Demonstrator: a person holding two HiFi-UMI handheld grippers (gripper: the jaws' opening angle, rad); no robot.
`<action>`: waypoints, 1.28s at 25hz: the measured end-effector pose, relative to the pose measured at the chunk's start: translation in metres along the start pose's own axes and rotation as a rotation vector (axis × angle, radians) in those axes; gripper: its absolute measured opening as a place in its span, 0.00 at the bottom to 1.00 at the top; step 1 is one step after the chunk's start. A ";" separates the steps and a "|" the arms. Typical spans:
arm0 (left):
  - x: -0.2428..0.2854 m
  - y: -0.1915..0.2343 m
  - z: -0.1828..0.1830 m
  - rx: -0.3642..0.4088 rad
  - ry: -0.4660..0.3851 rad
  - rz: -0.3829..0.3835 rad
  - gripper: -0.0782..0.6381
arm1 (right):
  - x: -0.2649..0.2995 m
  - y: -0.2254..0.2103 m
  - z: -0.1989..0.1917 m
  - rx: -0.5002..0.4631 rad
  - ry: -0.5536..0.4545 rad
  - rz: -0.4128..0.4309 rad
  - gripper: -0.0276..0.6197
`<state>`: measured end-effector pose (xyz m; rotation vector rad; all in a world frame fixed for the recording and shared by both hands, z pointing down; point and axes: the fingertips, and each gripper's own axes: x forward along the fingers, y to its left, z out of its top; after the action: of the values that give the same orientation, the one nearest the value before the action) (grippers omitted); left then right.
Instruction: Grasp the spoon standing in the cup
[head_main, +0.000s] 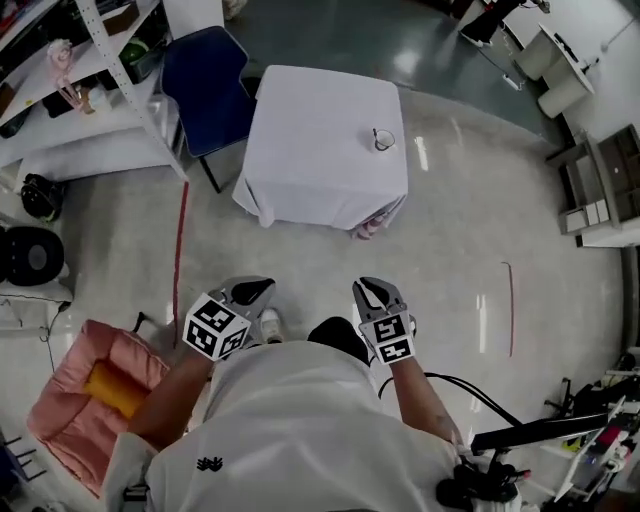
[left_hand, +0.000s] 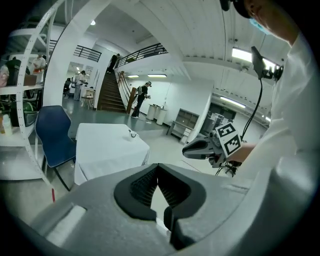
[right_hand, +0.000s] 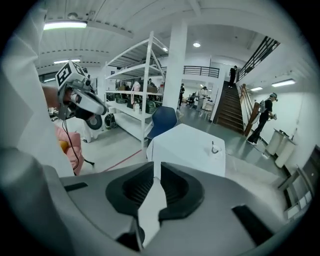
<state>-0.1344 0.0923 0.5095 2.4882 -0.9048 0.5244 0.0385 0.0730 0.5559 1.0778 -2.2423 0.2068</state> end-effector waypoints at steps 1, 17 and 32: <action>0.002 0.013 0.003 -0.004 0.005 -0.004 0.13 | 0.010 -0.003 0.007 0.005 0.003 -0.011 0.12; 0.119 0.161 0.123 -0.071 0.008 0.102 0.13 | 0.222 -0.244 0.058 -0.050 0.064 -0.142 0.26; 0.212 0.242 0.205 -0.127 0.040 0.267 0.13 | 0.415 -0.427 0.027 -0.036 0.180 -0.191 0.31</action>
<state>-0.1048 -0.2882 0.5073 2.2493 -1.2239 0.5808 0.1522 -0.4847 0.7314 1.1962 -1.9644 0.1746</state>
